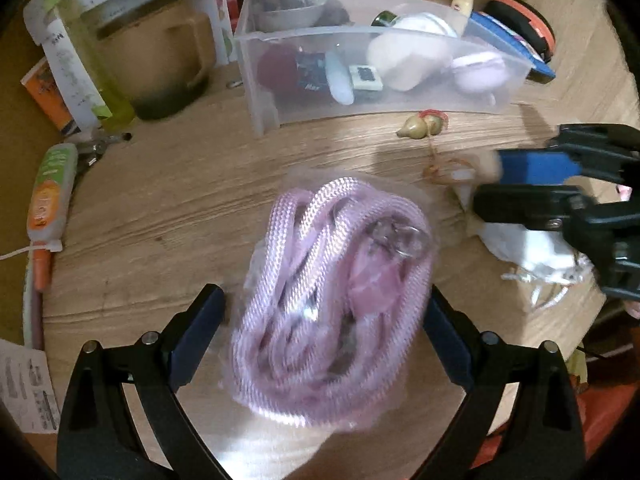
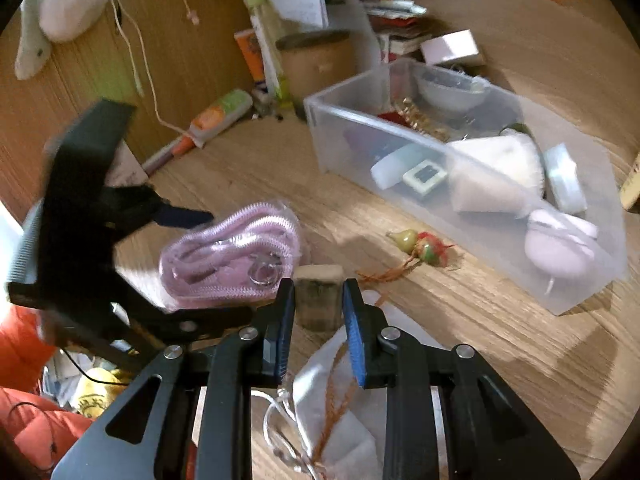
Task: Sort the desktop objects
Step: 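Grasp the pink rope bag with the left tool while the right tool grasps the small brown cork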
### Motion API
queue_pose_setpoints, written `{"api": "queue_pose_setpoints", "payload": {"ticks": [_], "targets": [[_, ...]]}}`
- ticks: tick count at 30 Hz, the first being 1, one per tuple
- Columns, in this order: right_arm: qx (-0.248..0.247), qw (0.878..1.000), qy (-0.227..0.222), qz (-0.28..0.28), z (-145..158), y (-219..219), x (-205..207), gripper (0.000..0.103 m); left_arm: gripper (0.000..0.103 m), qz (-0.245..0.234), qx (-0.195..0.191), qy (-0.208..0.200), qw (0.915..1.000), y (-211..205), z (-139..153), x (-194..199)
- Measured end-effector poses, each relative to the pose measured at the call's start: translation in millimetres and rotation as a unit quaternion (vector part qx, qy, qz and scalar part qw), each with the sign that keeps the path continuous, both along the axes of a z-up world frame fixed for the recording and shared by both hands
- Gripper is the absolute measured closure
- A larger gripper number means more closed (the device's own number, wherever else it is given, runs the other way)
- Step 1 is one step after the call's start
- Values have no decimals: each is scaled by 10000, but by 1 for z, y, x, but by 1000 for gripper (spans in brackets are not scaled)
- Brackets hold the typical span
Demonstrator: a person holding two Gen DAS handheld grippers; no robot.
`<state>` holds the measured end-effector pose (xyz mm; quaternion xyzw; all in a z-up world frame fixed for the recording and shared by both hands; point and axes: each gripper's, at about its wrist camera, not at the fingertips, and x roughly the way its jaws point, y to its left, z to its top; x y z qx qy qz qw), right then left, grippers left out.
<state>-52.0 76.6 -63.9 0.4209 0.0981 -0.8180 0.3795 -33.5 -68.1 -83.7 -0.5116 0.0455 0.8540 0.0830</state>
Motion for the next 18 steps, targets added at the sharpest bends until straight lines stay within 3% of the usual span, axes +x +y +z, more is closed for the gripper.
{"api": "queue_pose_setpoints", "payload": {"ticks": [3,5,8,18], "targets": [[-99,9999,70,-105,9,9,0,81,10,38,95,105,9999,-1,0,-4],[-152,9997,75,-146,13,11,0,81,26,28,30,272,9996,2,1,-2],[-206,9994,119,-238,16,15,0,81,42,77,23,412,9991,4,5,-3],[-370,9982,217,-426,27,27,-2,81,48,371,160,988,9943,-6,33,9]]}}
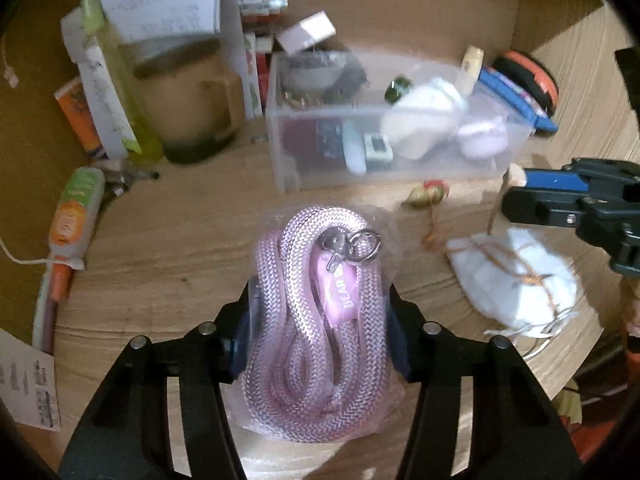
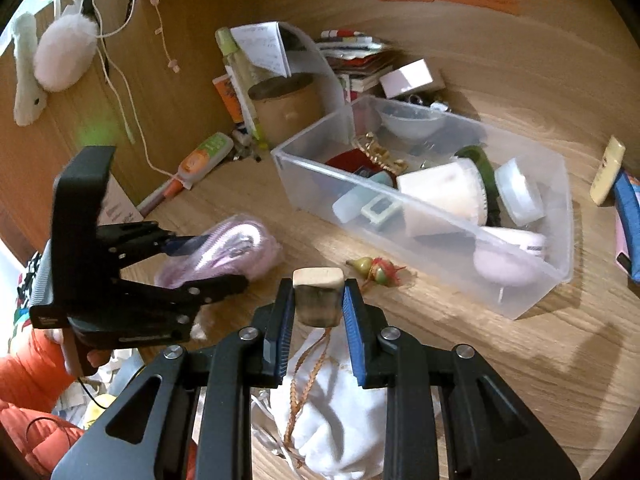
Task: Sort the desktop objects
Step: 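Grasp the pink rope bag with the left tool while the right tool grasps the small brown cork, then carry the rope bag and cork into the clear box and release them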
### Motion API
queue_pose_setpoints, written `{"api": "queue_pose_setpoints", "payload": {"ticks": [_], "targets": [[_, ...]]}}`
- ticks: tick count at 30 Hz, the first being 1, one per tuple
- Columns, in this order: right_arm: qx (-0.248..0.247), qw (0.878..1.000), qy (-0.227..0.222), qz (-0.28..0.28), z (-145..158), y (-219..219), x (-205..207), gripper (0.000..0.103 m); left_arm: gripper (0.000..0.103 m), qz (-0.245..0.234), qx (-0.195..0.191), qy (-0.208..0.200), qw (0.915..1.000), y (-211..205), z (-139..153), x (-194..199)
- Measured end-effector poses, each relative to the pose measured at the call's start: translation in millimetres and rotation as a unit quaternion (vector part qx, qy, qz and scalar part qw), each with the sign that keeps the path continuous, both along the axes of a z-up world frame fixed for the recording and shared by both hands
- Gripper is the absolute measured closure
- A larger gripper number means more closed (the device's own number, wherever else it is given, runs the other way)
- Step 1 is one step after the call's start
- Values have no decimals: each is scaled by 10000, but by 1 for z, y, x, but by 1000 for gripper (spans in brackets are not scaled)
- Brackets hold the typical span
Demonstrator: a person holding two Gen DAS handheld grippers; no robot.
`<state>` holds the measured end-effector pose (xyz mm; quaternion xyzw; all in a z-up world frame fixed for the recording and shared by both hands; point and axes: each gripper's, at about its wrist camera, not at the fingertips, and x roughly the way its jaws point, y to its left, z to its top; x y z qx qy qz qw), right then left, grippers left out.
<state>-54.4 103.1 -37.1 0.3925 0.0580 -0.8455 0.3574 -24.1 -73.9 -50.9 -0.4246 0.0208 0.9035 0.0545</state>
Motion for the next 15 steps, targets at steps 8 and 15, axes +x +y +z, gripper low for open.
{"api": "queue_pose_setpoints", "payload": {"ticks": [8,15], "targets": [[-210,9993,253,-170,23,10,-3,81,48,-15,233,502,9985,3,38,8],[-375,9974,449,-412,40,25,-7,81,48,34,514,849,9951,2,68,7]]}}
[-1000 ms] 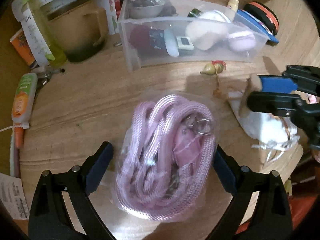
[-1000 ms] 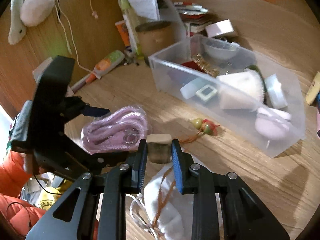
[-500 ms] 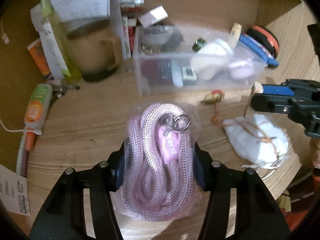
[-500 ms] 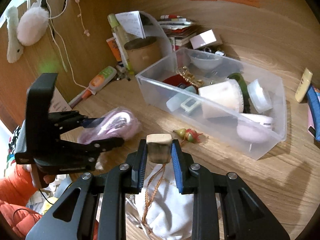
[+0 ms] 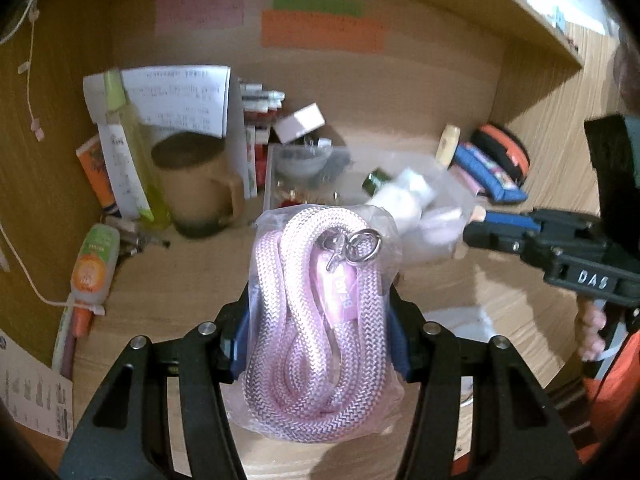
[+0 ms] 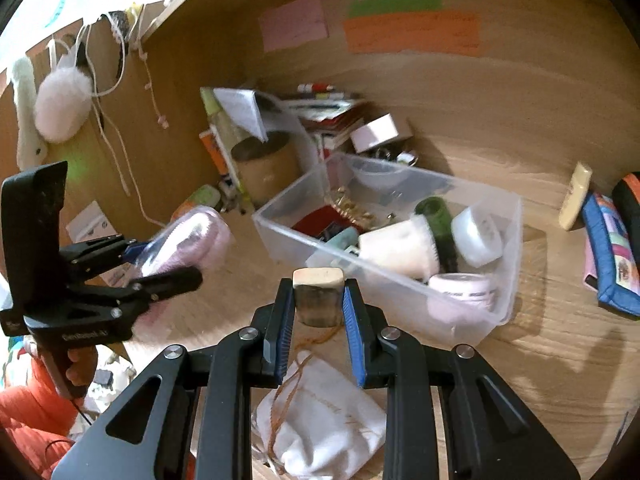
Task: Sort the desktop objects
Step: 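Carry the rope bag and cork into the clear box and release them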
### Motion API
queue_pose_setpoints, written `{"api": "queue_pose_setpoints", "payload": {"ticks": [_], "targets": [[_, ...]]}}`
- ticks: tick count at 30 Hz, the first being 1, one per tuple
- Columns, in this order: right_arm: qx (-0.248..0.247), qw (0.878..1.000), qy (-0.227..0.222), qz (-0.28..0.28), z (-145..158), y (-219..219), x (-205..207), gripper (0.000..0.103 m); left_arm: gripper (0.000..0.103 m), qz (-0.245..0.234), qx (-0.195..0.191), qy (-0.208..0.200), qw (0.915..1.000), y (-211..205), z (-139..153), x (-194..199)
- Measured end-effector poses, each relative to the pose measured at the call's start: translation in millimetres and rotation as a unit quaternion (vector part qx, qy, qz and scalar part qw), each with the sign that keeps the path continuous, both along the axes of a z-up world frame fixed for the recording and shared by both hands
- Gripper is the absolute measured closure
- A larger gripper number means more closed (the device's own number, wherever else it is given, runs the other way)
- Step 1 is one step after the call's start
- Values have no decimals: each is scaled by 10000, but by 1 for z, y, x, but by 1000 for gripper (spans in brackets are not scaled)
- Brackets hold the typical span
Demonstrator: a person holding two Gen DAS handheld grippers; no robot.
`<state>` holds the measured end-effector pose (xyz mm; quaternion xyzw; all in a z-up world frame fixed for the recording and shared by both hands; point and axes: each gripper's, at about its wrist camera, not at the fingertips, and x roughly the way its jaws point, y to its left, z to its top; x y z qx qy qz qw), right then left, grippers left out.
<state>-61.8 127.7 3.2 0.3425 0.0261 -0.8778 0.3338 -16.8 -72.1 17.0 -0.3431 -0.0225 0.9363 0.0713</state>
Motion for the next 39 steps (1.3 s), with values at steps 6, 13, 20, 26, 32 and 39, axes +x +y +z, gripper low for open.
{"api": "queue_pose_setpoints", "payload": {"ticks": [6,13,20,26,32,39], "targets": [[-109,9992,150,-350,12,20,-9,81,48,-1,180,281,9994,-4,20,-11],[-174,9969,151,-746,15,41,-27,81,48,2,324,377,9988,-9,27,-29],[-39,9956,78,-935,5,47,-48,81,48,20,388,276,9989,-10,24,-52],[-62,9963,-150,-844,-6,46,-71,81,48,1,376,161,9992,-7,20,-78],[2,9961,-304,-825,-15,45,-87,81,48,11,383,14,9993,-9,13,-100],[88,9963,-381,-765,-19,43,-97,81,48,7,382,-141,9992,-9,5,-121]]}}
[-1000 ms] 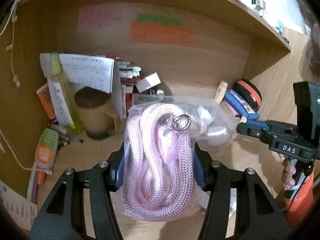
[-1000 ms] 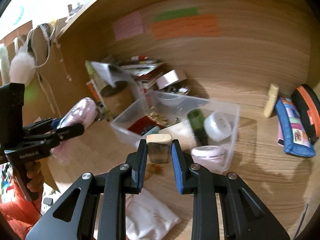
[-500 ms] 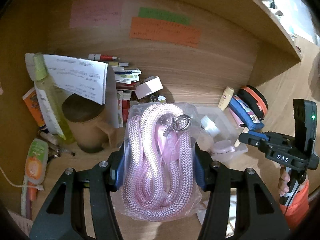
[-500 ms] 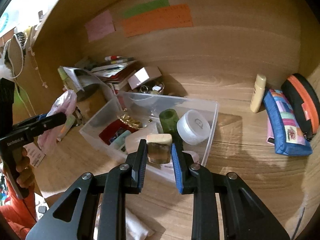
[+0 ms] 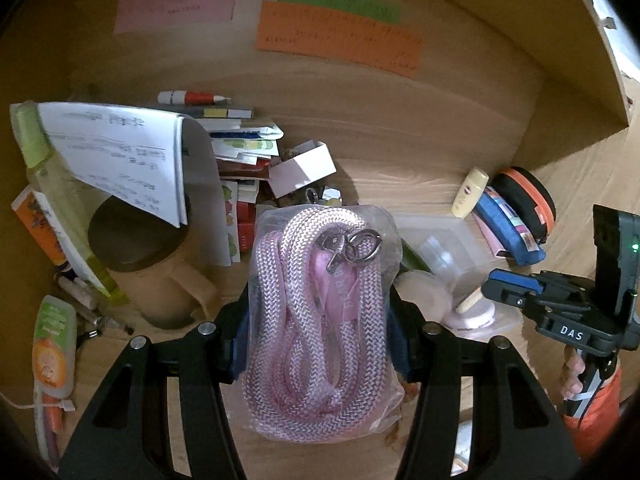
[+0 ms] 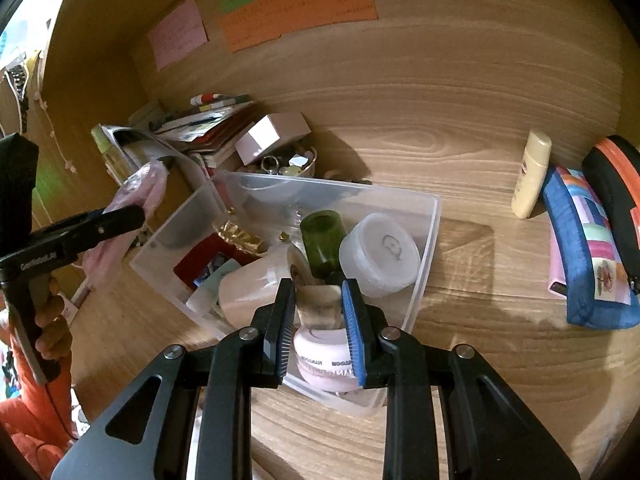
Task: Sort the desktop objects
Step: 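Carry the rope bag and cork into the clear box and release them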
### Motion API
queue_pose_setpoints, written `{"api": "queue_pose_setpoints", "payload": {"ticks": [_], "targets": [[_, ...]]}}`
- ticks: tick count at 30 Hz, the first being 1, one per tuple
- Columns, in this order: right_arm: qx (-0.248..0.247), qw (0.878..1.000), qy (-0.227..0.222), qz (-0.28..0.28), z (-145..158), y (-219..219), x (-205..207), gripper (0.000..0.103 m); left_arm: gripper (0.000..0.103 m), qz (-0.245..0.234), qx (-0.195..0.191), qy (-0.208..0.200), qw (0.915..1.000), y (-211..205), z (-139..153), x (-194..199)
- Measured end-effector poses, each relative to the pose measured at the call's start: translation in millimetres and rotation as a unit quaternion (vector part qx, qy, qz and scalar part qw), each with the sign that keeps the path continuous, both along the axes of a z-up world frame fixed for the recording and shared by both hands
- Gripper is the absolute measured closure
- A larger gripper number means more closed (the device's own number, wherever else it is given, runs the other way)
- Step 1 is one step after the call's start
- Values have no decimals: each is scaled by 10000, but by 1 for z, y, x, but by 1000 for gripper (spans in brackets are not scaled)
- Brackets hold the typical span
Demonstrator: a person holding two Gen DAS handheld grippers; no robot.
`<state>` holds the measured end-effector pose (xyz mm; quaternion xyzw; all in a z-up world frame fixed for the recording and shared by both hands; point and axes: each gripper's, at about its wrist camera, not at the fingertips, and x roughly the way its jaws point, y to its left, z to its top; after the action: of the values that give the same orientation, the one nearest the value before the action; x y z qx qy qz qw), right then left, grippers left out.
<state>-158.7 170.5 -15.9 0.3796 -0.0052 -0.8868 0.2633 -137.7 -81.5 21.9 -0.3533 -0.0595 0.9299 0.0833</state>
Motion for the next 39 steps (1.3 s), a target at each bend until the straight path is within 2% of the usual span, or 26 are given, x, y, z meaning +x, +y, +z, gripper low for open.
{"api": "queue_pose_setpoints", "payload": {"ticks": [10,15,18,25,27,32,34,36,39], "targets": [[94,9998,-141,63,-9,-2,-7,81,48,-14,-155,-217,9996,8,-18,-28],[83,9997,-195,85,-11,-2,-7,81,47,-82,-246,-185,9995,14,-22,-32],[60,9998,-193,75,-10,-2,-6,81,47,-110,-380,-265,9989,19,-28,-35],[33,9997,-218,136,-9,-4,3,81,46,-298,-430,-431,9977,23,-34,-33],[56,9996,-210,152,-8,-4,7,81,45,-307,-483,-330,9978,23,-28,-25],[18,9997,-168,186,-1,-3,15,80,30,-249,-519,-62,9983,24,-11,-6],[9,9997,-134,214,2,-2,20,74,26,-264,-519,-4,9983,23,-6,2],[-3,9997,-82,215,4,-1,27,57,19,-317,-462,-30,9984,22,-3,10],[-26,9997,41,227,10,0,39,49,16,-343,-389,-87,9986,20,-1,19]]}}
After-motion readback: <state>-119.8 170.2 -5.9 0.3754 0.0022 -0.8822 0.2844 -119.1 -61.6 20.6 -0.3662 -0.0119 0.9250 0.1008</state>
